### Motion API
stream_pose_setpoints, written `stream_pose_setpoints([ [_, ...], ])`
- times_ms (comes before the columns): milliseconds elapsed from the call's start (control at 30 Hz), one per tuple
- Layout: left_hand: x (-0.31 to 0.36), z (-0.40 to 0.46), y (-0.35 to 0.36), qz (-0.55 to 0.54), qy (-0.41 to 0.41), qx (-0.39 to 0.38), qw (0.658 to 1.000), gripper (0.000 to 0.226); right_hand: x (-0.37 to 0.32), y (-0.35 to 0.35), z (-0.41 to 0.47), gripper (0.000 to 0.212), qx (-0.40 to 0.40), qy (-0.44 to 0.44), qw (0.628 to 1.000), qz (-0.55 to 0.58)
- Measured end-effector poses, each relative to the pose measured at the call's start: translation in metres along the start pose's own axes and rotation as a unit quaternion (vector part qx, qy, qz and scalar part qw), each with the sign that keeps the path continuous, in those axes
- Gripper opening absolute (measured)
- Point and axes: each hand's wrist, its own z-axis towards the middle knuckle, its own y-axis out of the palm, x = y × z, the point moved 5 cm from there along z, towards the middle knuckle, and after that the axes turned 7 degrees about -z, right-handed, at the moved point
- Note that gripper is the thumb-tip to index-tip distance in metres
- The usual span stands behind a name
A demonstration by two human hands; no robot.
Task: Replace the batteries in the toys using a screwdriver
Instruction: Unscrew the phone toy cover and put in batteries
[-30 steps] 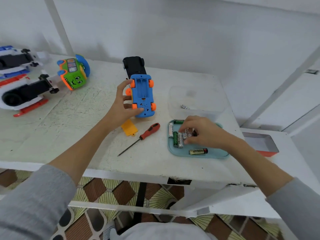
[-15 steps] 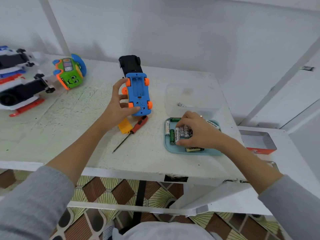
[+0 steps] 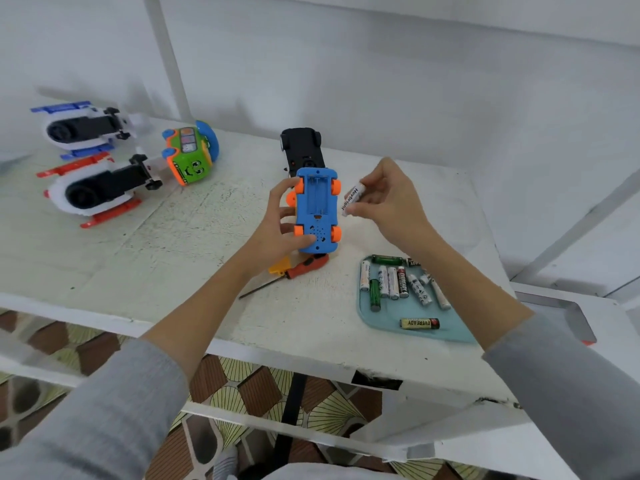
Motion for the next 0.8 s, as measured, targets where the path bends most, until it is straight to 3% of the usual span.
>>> stream_pose_setpoints([
  [233,0.002,0.0,0.001,-0.023,-0.001,-0.009,1.0,0.085,-0.013,0.03,0.026,0.028,0.01,-0.103,0.988,-0.115],
  [400,0.002,0.0,0.002,-0.035,-0.003,-0.017,0.999,0.085,-0.011,0.04,0.038,0.016,0.021,-0.164,0.959,-0.232],
  [800,0.001,-0.002,0.001,-0.041,0.005,-0.011,0.999,0.084,0.002,0.046,0.033,0.007,0.033,-0.223,0.925,-0.305],
])
